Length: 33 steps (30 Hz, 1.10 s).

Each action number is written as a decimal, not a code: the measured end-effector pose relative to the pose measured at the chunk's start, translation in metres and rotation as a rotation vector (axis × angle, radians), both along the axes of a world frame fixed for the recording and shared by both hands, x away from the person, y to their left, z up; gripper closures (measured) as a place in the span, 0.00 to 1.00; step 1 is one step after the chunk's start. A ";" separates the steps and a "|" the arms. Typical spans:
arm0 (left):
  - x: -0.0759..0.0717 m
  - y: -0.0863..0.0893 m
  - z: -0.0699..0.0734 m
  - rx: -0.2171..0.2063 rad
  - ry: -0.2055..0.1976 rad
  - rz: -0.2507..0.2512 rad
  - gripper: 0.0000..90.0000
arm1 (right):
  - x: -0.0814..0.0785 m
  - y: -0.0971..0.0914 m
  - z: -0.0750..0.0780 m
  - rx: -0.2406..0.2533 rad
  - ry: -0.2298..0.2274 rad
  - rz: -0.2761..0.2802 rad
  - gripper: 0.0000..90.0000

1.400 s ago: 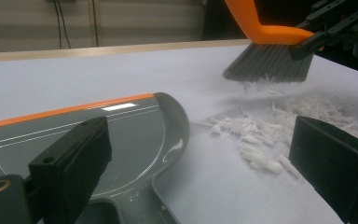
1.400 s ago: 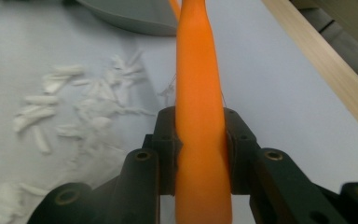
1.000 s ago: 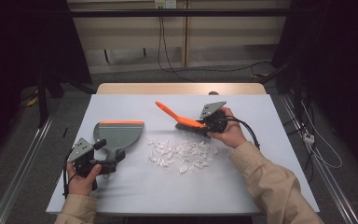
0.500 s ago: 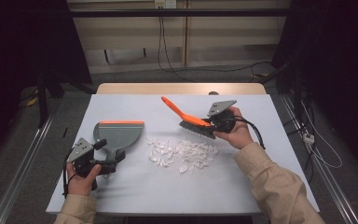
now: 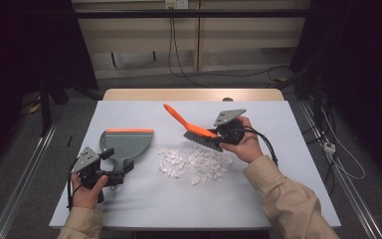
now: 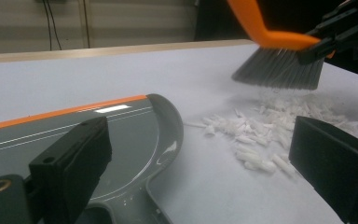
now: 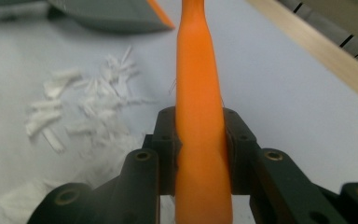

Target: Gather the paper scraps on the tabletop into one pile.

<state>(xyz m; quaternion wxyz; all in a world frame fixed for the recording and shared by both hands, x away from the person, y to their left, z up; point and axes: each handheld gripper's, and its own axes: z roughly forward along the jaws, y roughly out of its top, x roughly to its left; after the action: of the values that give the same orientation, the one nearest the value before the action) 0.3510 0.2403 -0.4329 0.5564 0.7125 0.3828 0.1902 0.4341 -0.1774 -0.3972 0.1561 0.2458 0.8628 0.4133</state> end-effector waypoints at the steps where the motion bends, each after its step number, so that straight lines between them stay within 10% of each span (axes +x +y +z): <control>1: 0.000 0.000 0.000 -0.005 0.000 0.001 0.06 | -0.003 0.002 0.004 0.029 0.009 -0.026 0.79; 13: -0.001 0.002 0.001 -0.012 -0.007 0.001 0.06 | -0.035 0.037 0.012 0.296 0.111 -0.333 0.79; 33: 0.000 0.005 0.002 -0.010 -0.020 0.003 0.06 | -0.062 0.118 -0.019 0.426 0.321 -0.425 0.79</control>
<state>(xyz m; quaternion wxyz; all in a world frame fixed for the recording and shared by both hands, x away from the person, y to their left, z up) 0.3510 0.2453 -0.4309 0.5635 0.7071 0.3793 0.1964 0.3723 -0.0598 -0.4161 0.0460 0.5089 0.7001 0.4988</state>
